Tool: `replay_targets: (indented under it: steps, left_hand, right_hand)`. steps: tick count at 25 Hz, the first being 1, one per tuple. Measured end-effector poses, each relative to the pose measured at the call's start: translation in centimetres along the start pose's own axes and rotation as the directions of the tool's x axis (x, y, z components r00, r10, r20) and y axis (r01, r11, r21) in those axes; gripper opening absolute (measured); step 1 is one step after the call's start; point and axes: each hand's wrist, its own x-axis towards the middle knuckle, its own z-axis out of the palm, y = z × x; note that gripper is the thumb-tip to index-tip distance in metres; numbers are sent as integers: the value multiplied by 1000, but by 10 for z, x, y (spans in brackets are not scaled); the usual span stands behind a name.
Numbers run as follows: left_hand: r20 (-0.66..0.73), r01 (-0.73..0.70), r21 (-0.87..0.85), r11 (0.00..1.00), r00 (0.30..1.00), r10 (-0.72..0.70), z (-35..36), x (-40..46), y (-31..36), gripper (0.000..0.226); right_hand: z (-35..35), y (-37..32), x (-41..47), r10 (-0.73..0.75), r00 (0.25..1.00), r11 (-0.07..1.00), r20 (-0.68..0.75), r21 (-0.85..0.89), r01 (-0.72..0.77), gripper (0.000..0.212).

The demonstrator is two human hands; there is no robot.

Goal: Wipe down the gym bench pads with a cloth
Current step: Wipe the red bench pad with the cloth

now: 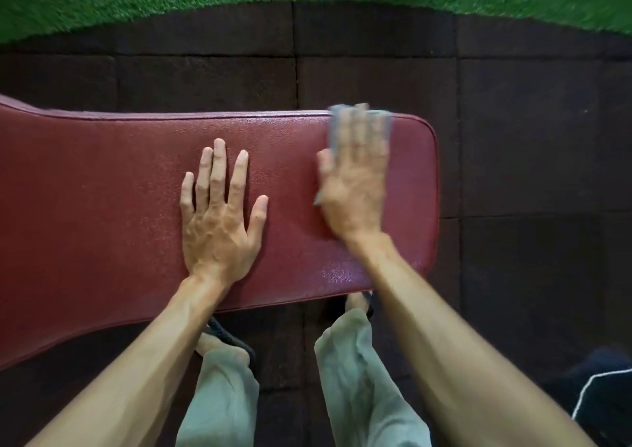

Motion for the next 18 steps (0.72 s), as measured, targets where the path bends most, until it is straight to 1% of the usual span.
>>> replay_targets:
  steps: [1,2,3,4,5,6,7,8,9,10,11,12,13,14,15,16,17,18]
  left_hand:
    - [-3,-1,-6,1000,1000,1,-1,0,0,62]
    - [-9,-5,-18,1000,1000,5,-1,1,0,61]
    - [-12,-7,-26,1000,1000,7,-1,2,-1,61]
    - [-10,-2,-26,1000,1000,2,-1,1,-1,61]
    - [-9,3,-24,1000,1000,-3,-1,0,-1,61]
    - [-7,6,-24,1000,1000,-6,0,0,-1,62]
    - [-8,5,-23,1000,1000,-5,0,1,-1,62]
    - [-7,0,-19,1000,1000,0,0,1,0,62]
    - [-6,-2,-16,1000,1000,2,0,0,0,61]
    - [-11,0,-14,1000,1000,0,0,0,0,61]
    - [-19,0,-10,1000,1000,0,1,1,0,60]
    - [-20,-4,-13,1000,1000,3,0,0,-1,60]
    - [-22,-9,-25,1000,1000,8,0,1,-2,59]
    - [-20,-11,-37,999,1000,11,-1,1,-2,59]
    - [-13,-10,-44,999,1000,9,-1,2,-3,59]
    - [-5,-8,-44,999,1000,7,0,1,-3,60]
    - [-1,-5,-43,999,1000,5,0,0,-3,60]
    - [0,-4,-37,999,1000,4,1,0,-2,61]
  right_hand:
    - [4,-15,-29,-186,980,982,75,20,185,59]
    - [1,-14,-65,-322,934,947,152,44,319,58]
    - [-4,4,-100,-394,899,919,190,57,391,56]
    - [-13,33,-123,-402,892,915,208,43,402,56]
    - [-22,66,-126,-367,910,928,194,14,372,56]
    - [-27,94,-113,-278,944,959,181,-7,284,57]
    - [-28,109,-89,-157,973,986,170,-21,163,58]
    - [-26,108,-53,-53,991,998,123,-24,56,60]
    - [-22,90,-15,20,998,1000,54,-18,-20,60]
    - [-16,58,12,29,999,1000,14,-10,-29,59]
    - [-10,23,23,-23,1000,1000,-14,7,24,57]
    - [-5,-4,12,-125,992,992,-3,31,125,55]
    - [-1,-17,-15,-276,960,960,35,62,274,54]
    - [-3,-15,-53,-395,913,918,104,79,388,53]
    - [-7,6,-94,-455,874,890,168,78,449,53]
    - [-15,38,-125,-467,856,882,222,51,468,54]
    - [-23,75,-135,-455,860,886,232,17,464,54]
    - [-29,103,-126,-378,894,920,239,-12,392,55]
